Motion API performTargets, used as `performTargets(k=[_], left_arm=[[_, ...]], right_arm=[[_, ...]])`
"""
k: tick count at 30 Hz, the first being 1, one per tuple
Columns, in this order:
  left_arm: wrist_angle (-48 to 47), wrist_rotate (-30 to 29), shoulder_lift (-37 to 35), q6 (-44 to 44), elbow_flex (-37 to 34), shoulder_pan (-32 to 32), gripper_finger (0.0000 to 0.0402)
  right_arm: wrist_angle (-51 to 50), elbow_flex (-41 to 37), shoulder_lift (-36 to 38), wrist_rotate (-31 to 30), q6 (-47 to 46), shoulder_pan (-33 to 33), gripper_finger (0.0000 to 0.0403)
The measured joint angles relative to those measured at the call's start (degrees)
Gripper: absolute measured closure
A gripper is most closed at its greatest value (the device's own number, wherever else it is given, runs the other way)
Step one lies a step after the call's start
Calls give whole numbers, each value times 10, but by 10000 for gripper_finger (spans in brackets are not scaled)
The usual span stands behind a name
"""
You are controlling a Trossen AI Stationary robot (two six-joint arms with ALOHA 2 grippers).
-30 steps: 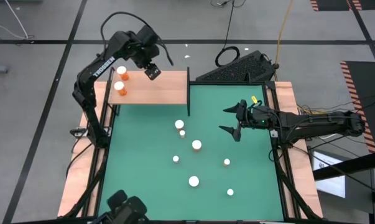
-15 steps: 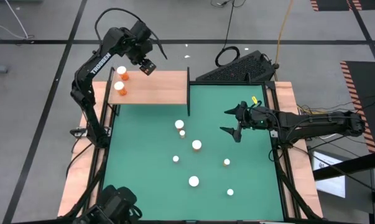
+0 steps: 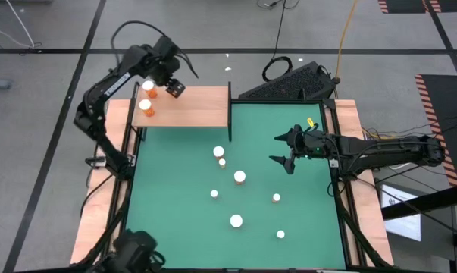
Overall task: Pick and place medicine bottles onto shelf by color
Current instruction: Put the big orange pill bottle on the shelf aligned with the other big orange pill bottle
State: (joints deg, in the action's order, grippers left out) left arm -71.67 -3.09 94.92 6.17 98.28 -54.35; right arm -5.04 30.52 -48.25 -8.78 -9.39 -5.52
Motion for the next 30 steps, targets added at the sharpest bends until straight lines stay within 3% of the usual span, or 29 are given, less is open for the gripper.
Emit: performTargets(k=[9, 19, 30], left_arm=[[17, 40, -64, -1, -45, -50, 187], [51, 56, -65, 20, -102, -57, 187], [57, 56, -65, 48, -108, -60, 174]], right_arm=[[28, 0, 0, 0, 18, 0, 14], [80, 0, 0, 0, 56, 0, 14], [87, 0, 0, -1, 71, 0, 14]])
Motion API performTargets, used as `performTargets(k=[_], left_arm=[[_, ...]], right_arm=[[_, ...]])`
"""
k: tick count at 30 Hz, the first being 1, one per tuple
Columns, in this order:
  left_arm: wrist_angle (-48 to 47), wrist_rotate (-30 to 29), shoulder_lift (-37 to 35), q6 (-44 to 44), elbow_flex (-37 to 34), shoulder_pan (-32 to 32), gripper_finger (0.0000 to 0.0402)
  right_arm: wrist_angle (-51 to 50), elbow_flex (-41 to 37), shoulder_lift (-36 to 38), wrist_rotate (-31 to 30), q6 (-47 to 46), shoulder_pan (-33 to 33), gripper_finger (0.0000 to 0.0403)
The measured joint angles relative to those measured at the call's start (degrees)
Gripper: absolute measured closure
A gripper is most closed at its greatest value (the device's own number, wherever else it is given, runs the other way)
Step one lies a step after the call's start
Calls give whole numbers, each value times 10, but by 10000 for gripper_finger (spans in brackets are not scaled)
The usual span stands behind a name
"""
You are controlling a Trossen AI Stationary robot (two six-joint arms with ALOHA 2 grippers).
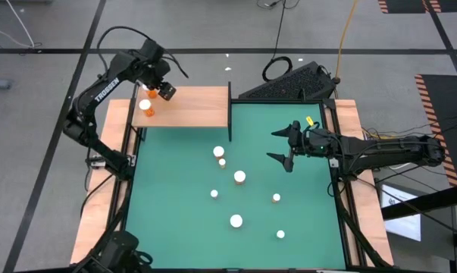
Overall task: Pick and place medicine bottles onto shelf by color
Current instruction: Put the big orange pill bottle on the shelf aligned with the other big orange pill bottle
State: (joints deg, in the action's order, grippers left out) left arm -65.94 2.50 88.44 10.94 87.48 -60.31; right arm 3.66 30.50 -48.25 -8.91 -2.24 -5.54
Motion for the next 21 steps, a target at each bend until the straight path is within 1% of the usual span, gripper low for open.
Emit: performTargets(k=[10, 14, 18, 21], left_arm=[[9, 0, 0, 2, 0, 0, 168], [9, -3, 0, 2, 0, 0, 140], [10, -30, 0, -1, 0, 0, 104], [18, -49, 0, -6, 0, 0, 85]], right_arm=[[0, 0, 0, 0, 0, 0, 14], [0, 0, 0, 0, 0, 0, 14], [0, 0, 0, 0, 0, 0, 14], [0, 0, 0, 0, 0, 0, 14]])
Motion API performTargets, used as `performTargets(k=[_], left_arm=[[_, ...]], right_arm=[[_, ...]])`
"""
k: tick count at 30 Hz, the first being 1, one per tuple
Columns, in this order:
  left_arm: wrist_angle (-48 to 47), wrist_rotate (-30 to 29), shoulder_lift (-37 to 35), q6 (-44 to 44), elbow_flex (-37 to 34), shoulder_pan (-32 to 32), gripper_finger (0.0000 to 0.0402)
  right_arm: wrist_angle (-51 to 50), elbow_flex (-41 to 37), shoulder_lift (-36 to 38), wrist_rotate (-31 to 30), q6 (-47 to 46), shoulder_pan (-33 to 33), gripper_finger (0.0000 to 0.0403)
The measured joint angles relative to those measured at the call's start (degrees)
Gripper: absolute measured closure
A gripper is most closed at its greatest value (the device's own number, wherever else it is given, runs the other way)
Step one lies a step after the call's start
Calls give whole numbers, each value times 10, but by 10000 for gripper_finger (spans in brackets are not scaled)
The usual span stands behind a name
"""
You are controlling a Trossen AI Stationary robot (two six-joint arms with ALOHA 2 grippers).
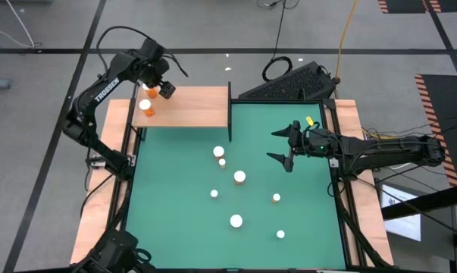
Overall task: Pick and place medicine bottles onto shelf by color
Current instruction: Put the big orange pill bottle on the shelf aligned with the other big orange pill bottle
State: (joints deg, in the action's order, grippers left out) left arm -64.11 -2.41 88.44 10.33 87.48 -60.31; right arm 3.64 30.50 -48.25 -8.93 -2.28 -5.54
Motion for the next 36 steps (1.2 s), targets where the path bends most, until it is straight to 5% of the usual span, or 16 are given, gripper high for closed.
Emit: performTargets(k=[17, 32, 36], left_arm=[[62, -6, -162, -9, 0, 66, 94], [57, -8, -290, -120, 0, 356, 94], [63, -55, -290, -150, -24, 441, 94]], right_arm=[[0, 0, 0, 0, -5, 0, 14], [0, 0, -12, 1, -75, 46, 14], [10, 0, -47, -1, -71, 76, 14]])
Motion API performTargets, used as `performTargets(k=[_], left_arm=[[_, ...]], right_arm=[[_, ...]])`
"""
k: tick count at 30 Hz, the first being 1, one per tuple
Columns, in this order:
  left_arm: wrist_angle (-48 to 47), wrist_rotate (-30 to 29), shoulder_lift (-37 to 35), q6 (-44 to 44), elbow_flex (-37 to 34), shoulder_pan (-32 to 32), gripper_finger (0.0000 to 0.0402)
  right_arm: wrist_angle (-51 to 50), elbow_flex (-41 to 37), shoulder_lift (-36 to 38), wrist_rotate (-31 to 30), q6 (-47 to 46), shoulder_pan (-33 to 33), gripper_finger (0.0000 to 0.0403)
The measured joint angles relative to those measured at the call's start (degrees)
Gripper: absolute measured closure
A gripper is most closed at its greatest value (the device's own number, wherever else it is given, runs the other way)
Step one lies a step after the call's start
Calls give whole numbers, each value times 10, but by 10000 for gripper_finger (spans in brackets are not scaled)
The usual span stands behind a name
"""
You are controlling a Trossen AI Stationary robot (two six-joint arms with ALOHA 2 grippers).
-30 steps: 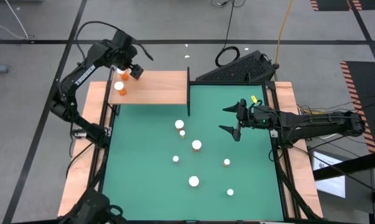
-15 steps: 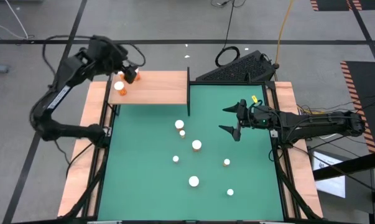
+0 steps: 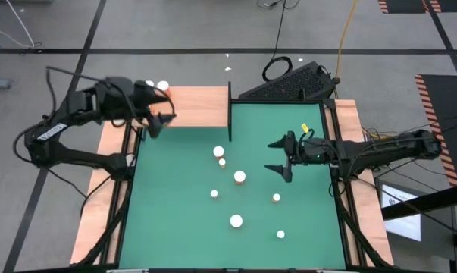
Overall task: Pick and place medicine bottles onto shelf by color
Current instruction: Put the big orange pill bottle on the shelf aligned with the other big orange pill bottle
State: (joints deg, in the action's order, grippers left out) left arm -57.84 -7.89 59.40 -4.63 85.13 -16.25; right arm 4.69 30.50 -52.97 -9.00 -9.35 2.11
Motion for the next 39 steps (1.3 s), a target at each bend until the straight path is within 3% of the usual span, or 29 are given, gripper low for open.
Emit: performTargets(k=[6, 16, 23, 39], left_arm=[[55, -50, 2, -29, -79, 94, 94], [201, -102, 2, -53, -175, 185, 94], [345, -105, 2, -9, -238, 211, 94], [452, -105, 2, 0, -358, 214, 94]], right_arm=[[64, 0, -99, 1, 14, 8, 14], [186, 0, -241, 46, 51, -10, 14], [230, 0, -306, 113, 49, -40, 25], [298, 13, -422, 265, 41, -85, 26]])
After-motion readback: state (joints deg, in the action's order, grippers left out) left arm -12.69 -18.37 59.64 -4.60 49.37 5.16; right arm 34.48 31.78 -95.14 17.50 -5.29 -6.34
